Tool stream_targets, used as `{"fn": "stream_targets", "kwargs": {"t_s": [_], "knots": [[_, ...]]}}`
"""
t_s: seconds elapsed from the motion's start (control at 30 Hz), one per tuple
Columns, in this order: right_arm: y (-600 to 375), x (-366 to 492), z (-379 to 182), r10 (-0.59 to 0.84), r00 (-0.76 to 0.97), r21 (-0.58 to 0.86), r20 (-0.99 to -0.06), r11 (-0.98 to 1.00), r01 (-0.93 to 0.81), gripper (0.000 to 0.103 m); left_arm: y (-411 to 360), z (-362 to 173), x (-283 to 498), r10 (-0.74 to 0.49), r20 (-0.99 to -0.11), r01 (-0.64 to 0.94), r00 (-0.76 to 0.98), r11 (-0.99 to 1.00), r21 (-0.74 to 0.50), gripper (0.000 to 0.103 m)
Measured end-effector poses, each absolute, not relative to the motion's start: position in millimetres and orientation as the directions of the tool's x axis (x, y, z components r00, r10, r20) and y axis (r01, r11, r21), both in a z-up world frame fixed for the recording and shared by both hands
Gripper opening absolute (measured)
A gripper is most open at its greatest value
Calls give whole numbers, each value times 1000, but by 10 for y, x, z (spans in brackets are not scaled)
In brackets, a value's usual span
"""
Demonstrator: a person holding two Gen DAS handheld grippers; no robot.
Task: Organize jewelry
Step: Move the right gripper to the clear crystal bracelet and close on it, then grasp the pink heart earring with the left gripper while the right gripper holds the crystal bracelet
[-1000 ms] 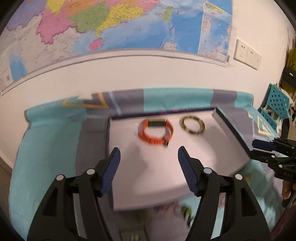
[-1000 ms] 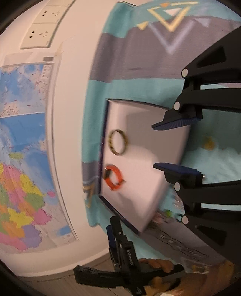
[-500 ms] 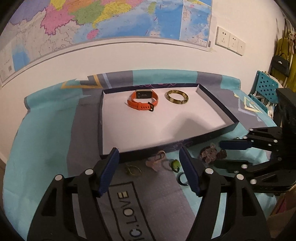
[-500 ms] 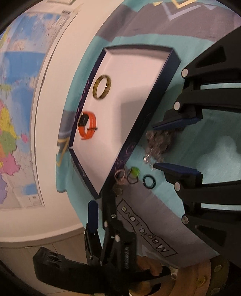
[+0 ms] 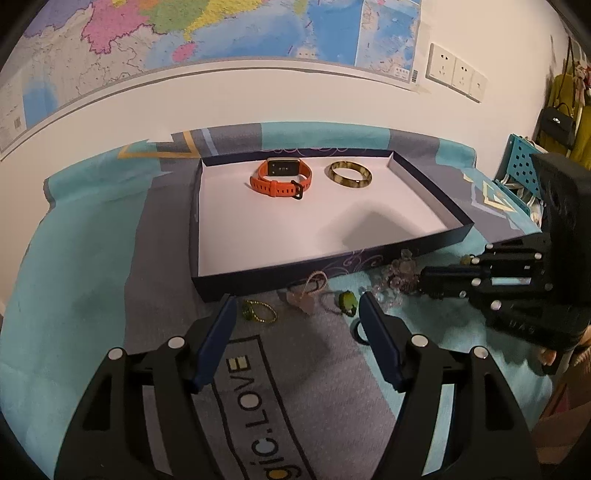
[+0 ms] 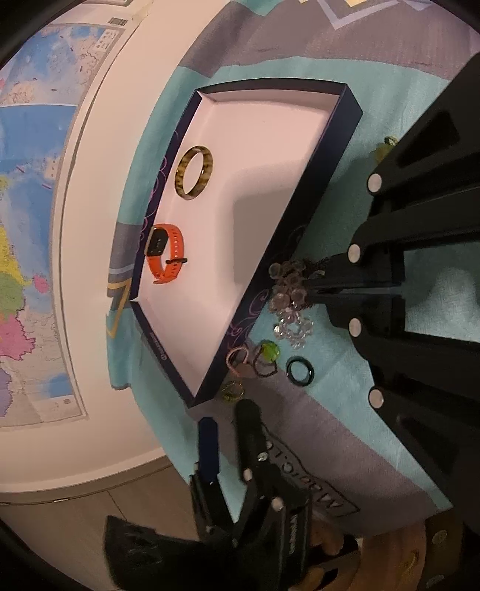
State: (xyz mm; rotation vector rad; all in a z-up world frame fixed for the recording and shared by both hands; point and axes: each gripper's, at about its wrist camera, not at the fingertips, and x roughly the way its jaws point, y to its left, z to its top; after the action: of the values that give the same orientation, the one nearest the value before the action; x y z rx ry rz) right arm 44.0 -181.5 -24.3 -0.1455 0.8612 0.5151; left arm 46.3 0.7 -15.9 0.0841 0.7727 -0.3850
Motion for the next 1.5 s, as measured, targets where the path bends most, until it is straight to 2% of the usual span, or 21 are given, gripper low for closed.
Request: {"fn": "stream_targets", "kwargs": {"t_s": [0.23,0.47,0.53,0.6,0.67,0.77,0.87,0.93,1.0,1.5], "knots": [[-1899,405,7,446,562,153,-697,858,-491,0,30,-202,430,-309,-705,375,639,925,-66,68],[-1981,339,149,450,588,156,-673,863,-481,0,5,-204,406,-316,-703,384,637,921,-66,68],[-1968,381,64,406,581,124,-705,878,-463,9,-11,-217,407,-320,-705,387,633,919,-70,68],[-1933,416,-53,382,559,113,-736,883,-455,33,-24,-230,402,-323,-707,389,629,918,-73,68],[-1877,471,-198,361,539,106,-761,889,-446,37,-45,-237,394,-326,-708,392,627,917,-76,69],[-1830,563,-354,343,519,111,-783,898,-426,37,-56,-243,380,-323,-711,394,624,916,-71,70],[-1835,592,-396,366,509,140,-779,893,-428,21,-43,-247,377,-321,-712,394,624,917,-69,70],[-1835,560,-359,372,516,136,-772,889,-438,16,-32,-254,384,-322,-714,392,622,917,-72,71],[-1861,514,-285,386,530,140,-755,885,-445,8,-34,-262,385,-324,-716,393,619,917,-75,71],[-2171,221,291,524,569,251,-634,835,-490,7,-160,-301,316,-362,-722,456,590,887,-72,71]]}}
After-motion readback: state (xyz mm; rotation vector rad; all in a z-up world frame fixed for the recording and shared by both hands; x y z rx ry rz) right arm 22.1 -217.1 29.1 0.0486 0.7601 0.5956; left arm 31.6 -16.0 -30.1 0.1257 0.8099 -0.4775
